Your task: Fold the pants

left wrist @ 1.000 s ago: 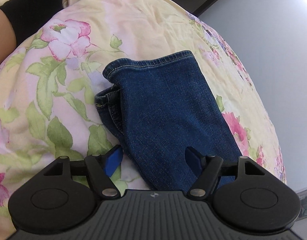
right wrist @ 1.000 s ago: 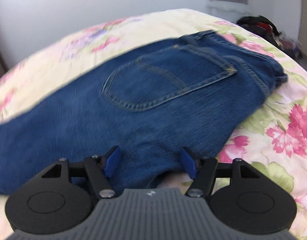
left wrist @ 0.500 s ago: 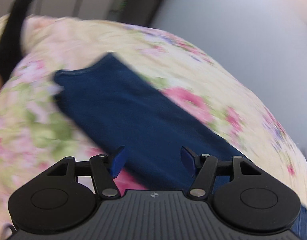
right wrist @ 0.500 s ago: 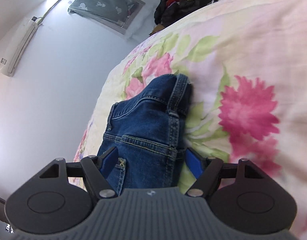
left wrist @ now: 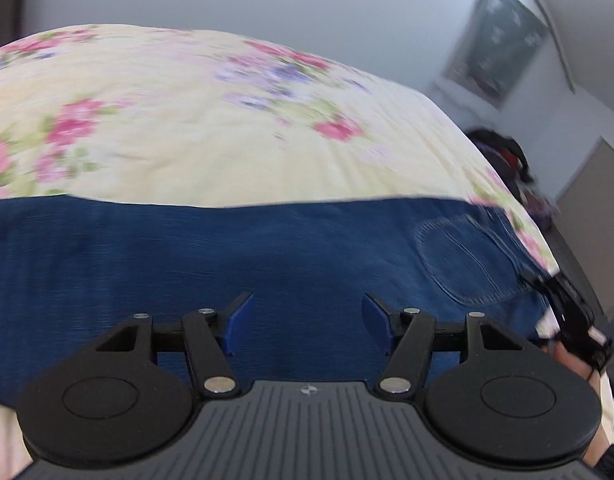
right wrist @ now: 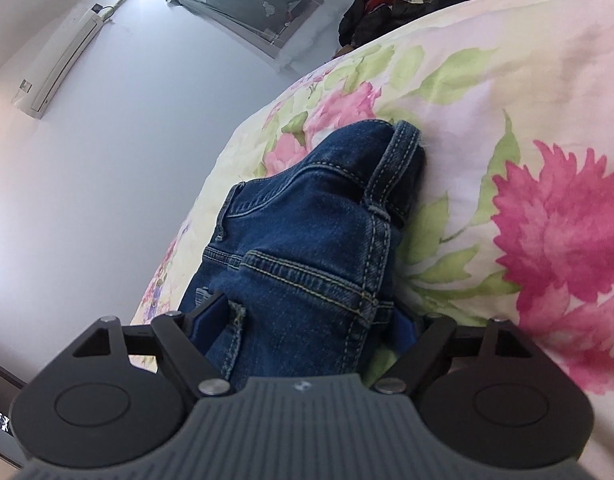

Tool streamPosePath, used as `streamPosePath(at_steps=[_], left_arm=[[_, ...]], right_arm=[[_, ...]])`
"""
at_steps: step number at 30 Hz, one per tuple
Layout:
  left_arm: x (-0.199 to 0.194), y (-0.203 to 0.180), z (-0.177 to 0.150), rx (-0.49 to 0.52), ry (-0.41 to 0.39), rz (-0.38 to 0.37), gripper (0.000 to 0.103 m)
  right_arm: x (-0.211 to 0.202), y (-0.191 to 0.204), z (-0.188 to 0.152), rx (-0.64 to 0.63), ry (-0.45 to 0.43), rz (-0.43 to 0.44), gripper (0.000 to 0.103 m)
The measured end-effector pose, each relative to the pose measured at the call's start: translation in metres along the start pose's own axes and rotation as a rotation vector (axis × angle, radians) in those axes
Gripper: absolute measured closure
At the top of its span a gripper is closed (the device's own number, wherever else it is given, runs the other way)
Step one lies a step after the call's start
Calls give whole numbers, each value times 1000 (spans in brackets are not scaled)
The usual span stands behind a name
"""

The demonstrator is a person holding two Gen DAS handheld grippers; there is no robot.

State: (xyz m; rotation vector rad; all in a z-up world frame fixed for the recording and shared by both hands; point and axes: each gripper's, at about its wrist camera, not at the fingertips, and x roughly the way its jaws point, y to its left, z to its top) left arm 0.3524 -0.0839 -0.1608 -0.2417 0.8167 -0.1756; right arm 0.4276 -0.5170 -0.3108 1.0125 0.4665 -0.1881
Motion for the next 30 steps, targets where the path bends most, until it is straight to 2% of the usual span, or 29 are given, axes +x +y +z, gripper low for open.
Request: streamPosePath(at_steps=[3, 6, 9, 11, 14, 16, 18, 19, 20, 21, 22, 26, 30], left_arm=[[14, -23, -2, 68, 32, -28, 33], [22, -30, -5, 97, 46, -12, 33], [39, -27, -7, 98, 114, 30, 33], [52, -22, -13, 94, 155, 42, 33], [62, -10, -22, 54, 175, 35, 32], [66, -4, -24, 17, 182, 27, 32], [66, -4, -23, 14, 186, 31, 32], [66, -5, -23, 23, 189, 36, 32], [66, -6, -23, 32, 193, 40, 32], [68, -8, -22, 41, 198, 45, 32], [69, -8, -22, 47, 203, 50, 32], [72, -10, -25, 62, 202, 65, 32], [64, 1, -26, -17, 161, 27, 32]], right_arm=[[1, -2, 3, 19, -2, 25, 23], [-8, -5, 6, 53, -26, 90, 23], [3, -4, 5, 23, 23, 46, 24], [10, -3, 5, 6, 43, 24, 28], [11, -10, 9, 88, 36, 47, 26], [16, -18, 14, 156, 32, 96, 24], [21, -26, 18, 210, 28, 132, 26], [23, -30, 20, 232, 32, 134, 36], [23, -34, 21, 252, 37, 133, 55], [21, -38, 23, 273, 27, 155, 61], [18, -38, 25, 281, 13, 176, 73], [2, -6, 33, 134, -46, 229, 76], [1, 7, 34, 60, -49, 206, 76]])
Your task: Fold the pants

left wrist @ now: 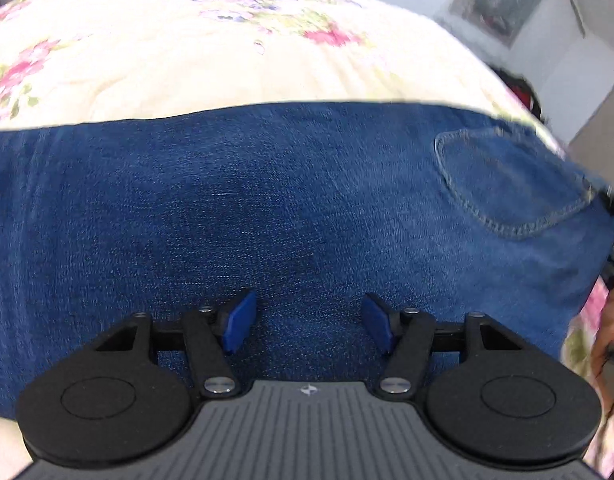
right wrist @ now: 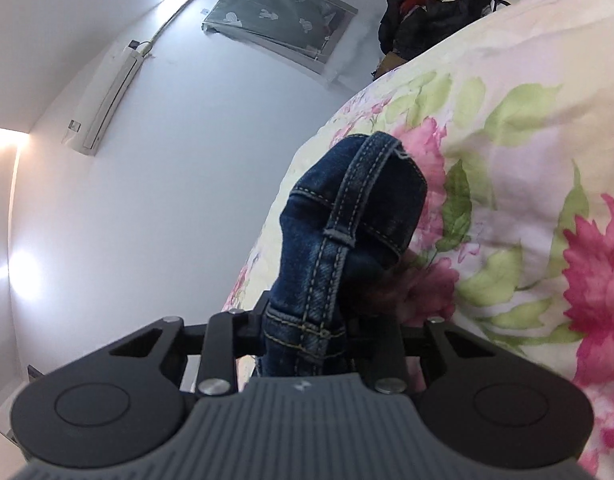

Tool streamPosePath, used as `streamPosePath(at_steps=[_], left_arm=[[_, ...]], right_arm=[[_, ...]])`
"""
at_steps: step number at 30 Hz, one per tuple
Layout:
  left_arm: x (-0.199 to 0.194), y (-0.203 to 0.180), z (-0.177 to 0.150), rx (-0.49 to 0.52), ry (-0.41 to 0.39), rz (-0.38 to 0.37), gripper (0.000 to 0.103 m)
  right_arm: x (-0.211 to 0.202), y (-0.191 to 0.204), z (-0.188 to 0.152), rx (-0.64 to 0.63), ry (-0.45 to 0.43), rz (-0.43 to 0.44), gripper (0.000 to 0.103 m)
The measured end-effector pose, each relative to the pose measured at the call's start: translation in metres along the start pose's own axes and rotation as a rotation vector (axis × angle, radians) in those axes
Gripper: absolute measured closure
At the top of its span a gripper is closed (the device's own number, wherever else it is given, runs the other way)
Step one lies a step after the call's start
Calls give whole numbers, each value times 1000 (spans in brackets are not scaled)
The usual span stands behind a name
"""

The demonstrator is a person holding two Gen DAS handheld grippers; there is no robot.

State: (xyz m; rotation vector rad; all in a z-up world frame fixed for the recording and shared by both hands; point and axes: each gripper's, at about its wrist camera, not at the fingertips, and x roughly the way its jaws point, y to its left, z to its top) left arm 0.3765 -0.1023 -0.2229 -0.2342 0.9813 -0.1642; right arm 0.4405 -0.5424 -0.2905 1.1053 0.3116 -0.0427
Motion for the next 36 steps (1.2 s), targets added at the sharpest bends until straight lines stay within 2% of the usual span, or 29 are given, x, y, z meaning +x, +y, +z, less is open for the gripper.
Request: streamPosePath(at_steps=[3, 6, 9, 11, 14, 15, 16, 17, 18, 20, 21, 22, 23, 25, 26, 28, 30, 32, 35, 36], left_arm=[[-9, 13, -3, -62, -28, -61, 34], [-25, 32, -5, -132, -58, -104, 37], [-55, 57, -12, -215, -130, -158, 37], [-77, 75, -18, -253, -187, -176, 36], [-110, 106, -35, -314, -259, -173, 35], [-118, 116, -41, -343, -276, -164, 35], [-125, 126, -46, -372, -284, -156, 35], [-128, 136, -50, -407, -284, -148, 35], [-132, 146, -54, -440, -278, -144, 35], [-134, 159, -59, -493, -256, -138, 35], [-135, 163, -61, -503, -247, -140, 35], [-136, 164, -62, -499, -242, -144, 35], [-136, 164, -62, -489, -240, -148, 35], [-134, 161, -58, -473, -231, -160, 33], [-132, 158, -54, -466, -224, -170, 33], [-126, 148, -50, -436, -210, -193, 28], [-116, 138, -42, -401, -196, -215, 23], [-105, 129, -35, -390, -183, -216, 22], [-89, 117, -24, -360, -155, -198, 22], [-84, 113, -22, -344, -145, -182, 22]], right_arm=[[-10, 31, -1, -177, -28, 16, 78], [-29, 91, -25, -450, -72, 102, 78], [-45, 147, -65, -764, -92, 189, 78], [-54, 178, -103, -972, -69, 253, 78], [-59, 206, -169, -1239, 6, 316, 77], [-56, 211, -197, -1342, 62, 330, 77], [-53, 213, -223, -1429, 123, 330, 75], [-48, 212, -250, -1515, 200, 317, 68], [-39, 207, -285, -1609, 319, 285, 63], [-34, 187, -340, -1785, 463, 219, 59], [-41, 180, -356, -1877, 432, 210, 59], [-51, 182, -358, -1905, 408, 234, 58], [-59, 190, -346, -1844, 440, 281, 55], [-69, 213, -312, -1624, 510, 350, 54], [-74, 220, -294, -1516, 511, 363, 53], [-80, 222, -263, -1360, 459, 336, 46], [-80, 216, -235, -1214, 399, 254, 44], [-73, 200, -212, -1113, 360, 133, 44], [-60, 178, -186, -990, 310, -54, 44], [-53, 170, -176, -935, 312, -80, 44]])
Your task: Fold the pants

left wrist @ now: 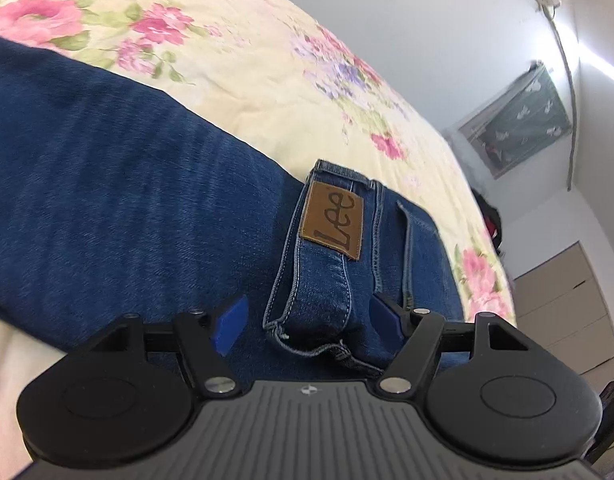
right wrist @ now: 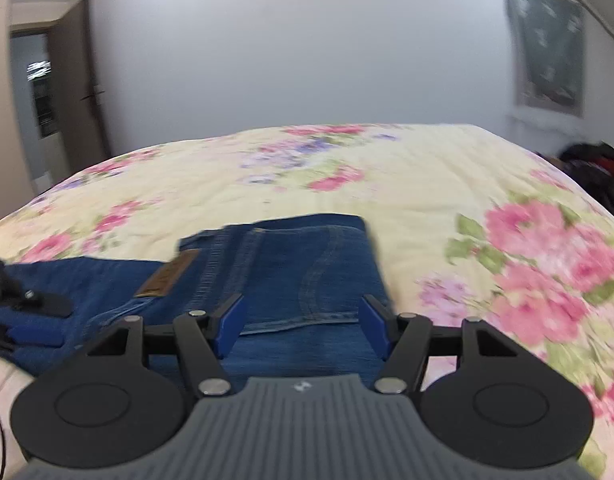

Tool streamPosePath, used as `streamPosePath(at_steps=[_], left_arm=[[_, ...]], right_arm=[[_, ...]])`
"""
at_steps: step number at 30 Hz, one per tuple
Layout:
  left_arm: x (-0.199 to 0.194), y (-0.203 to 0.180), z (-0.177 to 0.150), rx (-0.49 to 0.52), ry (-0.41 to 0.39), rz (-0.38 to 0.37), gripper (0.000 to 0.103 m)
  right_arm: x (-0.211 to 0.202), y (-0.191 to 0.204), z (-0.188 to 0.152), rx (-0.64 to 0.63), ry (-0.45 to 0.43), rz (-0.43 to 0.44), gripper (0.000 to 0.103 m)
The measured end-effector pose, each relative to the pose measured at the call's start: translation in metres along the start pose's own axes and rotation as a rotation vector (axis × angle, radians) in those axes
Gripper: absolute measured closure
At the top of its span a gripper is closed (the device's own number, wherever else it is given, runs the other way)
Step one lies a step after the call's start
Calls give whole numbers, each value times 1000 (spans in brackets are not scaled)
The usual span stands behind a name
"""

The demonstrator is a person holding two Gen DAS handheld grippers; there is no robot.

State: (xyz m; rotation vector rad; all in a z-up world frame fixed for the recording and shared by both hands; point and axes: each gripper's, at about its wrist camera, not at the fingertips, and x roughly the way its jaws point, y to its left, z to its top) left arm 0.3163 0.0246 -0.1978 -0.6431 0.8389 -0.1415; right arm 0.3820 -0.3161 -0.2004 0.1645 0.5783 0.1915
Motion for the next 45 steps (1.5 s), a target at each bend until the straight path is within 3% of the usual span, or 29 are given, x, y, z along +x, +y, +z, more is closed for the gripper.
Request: streamPosePath(at_steps=[4, 7, 8, 9, 13, 15, 16, 19, 21, 23, 26, 28, 31, 34, 36, 39, 41, 43, 45], left_arm=[[20, -5, 1, 35, 46, 39, 22], [27, -4, 1, -10, 88, -67, 27], [27, -6, 2, -3, 91, -82, 32], [27, -11, 2, 31, 90, -94, 72], [10, -39, -1, 169, 47, -91, 91], [-11, -40, 1, 136, -12, -136, 92], [-24, -38, 2, 104, -45, -168, 98], [-33, -27, -3, 69, -56, -126, 97], [-12, -15, -11, 104, 25, -4, 95], [10, 5, -23, 87, 91, 65, 94], [10, 19, -32, 55, 66, 52, 89], [6, 12, -31, 86, 48, 69, 88], [7, 8, -29, 124, 53, 91, 86], [10, 11, -26, 89, 57, 100, 83], [10, 13, -26, 78, 48, 117, 84], [-1, 12, -27, 62, 13, 106, 83], [-14, 16, -27, 51, -12, 97, 81], [-32, 24, -23, 38, -33, 90, 67], [-54, 38, -17, 10, -61, 95, 53]], right_arm=[[7, -33, -5, 183, 49, 41, 44], [16, -42, -8, 234, 74, 46, 44], [18, -44, -9, 248, 78, 45, 44], [22, -45, -9, 262, 85, 45, 44], [23, -57, -10, 350, 101, 73, 44], [20, -63, -9, 387, 88, 91, 44], [17, -64, -8, 401, 77, 102, 44], [12, -65, -6, 410, 59, 139, 44], [17, -60, -7, 392, 97, 158, 44], [29, -47, -12, 302, 192, 128, 42], [33, -17, -19, 54, 219, 53, 42], [22, -7, -16, 2, 166, 26, 42], [-1, -1, -13, -48, 62, 52, 45], [8, -11, -34, 12, 215, 8, 44], [0, -13, -40, -3, 200, 5, 44], [-25, -17, -36, 63, 101, 49, 45], [-26, -16, -40, 57, 126, 60, 46], [-14, -7, -47, -26, 192, 23, 45], [-18, 2, -47, -81, 138, 5, 43]])
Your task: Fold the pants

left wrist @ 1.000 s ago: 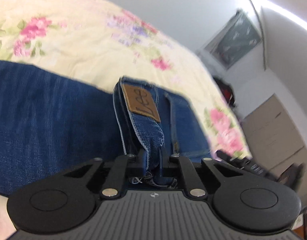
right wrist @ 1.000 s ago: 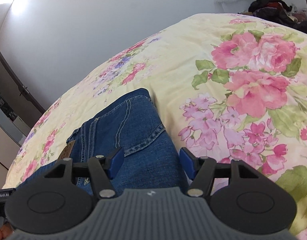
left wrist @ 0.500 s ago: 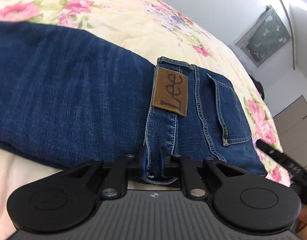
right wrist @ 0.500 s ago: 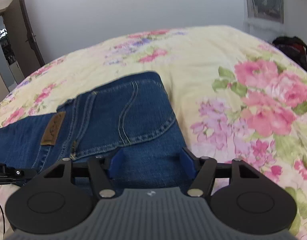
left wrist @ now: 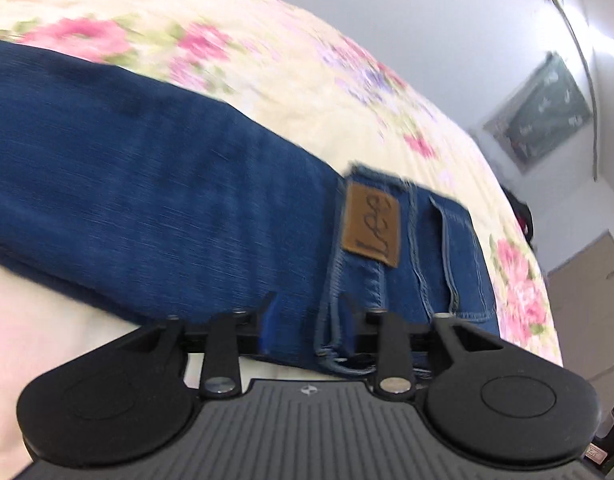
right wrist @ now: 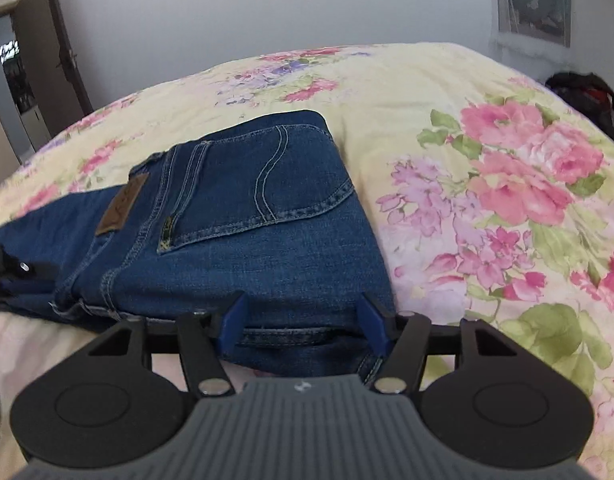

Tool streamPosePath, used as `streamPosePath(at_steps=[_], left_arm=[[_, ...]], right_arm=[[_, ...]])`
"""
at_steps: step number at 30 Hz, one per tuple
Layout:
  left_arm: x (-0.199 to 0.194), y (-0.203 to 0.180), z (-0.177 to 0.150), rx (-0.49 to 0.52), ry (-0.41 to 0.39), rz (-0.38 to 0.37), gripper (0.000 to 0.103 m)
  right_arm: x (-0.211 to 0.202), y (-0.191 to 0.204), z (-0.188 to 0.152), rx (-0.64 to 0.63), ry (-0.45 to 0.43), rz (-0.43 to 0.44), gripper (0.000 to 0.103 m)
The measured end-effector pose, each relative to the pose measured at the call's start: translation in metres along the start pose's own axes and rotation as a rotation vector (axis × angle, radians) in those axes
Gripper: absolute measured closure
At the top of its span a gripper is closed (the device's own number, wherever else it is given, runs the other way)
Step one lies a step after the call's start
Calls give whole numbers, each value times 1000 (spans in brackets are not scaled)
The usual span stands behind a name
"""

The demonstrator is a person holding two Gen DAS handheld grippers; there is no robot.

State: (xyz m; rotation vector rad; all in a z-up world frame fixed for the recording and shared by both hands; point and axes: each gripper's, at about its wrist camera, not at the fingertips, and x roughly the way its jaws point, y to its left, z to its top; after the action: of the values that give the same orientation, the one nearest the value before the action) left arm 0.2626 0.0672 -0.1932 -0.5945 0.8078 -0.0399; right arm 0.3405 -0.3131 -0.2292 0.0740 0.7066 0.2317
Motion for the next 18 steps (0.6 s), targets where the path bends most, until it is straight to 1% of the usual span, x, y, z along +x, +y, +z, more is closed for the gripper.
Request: streamPosePath(at_steps=[1, 2, 3, 4, 7, 10, 12, 15, 16, 18], left_arm=[[-10, 10, 3, -22, -20, 5, 45], [-22, 21, 5, -53, -46, 16, 40], [-32, 35, 6, -89, -66, 31, 28], [-42, 49, 7, -126, -82, 48, 23], [-72, 96, 7, -226, -135, 90, 23], [-98, 141, 8, -293, -173, 154, 23], [-119, 168, 9, -339, -220, 193, 23], [-143, 205, 14, -409, -275, 255, 23], [-149, 216, 16, -437, -294, 273, 21], [-156, 237, 20, -497, -321, 285, 20]], right_arm=[[-6, 3, 2, -15, -44, 13, 44], [-13, 6, 3, -28, -103, 32, 46], [-21, 10, 4, -45, -158, 45, 46], [-25, 14, 5, -66, -190, 54, 45], [-29, 31, 3, -148, -212, 85, 45], [-32, 49, -2, -233, -230, 130, 45], [-34, 62, -5, -279, -241, 170, 45], [-32, 80, -8, -319, -229, 208, 45], [-31, 86, -9, -332, -224, 212, 45], [-29, 94, -10, -353, -218, 219, 45]])
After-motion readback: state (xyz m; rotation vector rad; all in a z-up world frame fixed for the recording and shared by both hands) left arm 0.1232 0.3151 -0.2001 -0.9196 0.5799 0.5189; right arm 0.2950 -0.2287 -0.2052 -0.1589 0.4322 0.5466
